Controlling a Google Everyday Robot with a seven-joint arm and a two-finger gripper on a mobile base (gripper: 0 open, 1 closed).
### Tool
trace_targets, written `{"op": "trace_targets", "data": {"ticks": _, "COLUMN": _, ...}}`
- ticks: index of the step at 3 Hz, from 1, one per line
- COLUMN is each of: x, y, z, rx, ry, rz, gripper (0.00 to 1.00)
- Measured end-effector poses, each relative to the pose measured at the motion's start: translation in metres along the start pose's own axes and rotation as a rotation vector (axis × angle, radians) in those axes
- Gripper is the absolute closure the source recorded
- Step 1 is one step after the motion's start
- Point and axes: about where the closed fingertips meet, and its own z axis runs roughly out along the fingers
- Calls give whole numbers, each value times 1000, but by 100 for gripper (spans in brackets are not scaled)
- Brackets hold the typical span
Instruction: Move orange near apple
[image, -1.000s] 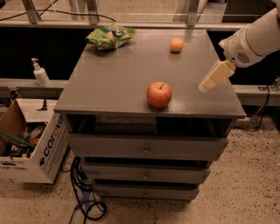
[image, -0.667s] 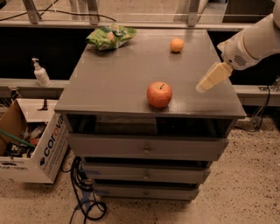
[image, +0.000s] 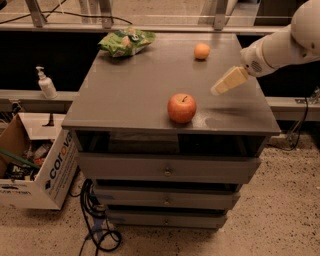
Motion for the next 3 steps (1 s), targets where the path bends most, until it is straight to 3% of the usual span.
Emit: {"op": "trace_targets", "data": {"ticks": 3, "x": -21, "y": -43, "z": 59, "rx": 51, "ry": -126, "rz": 156, "gripper": 0}}
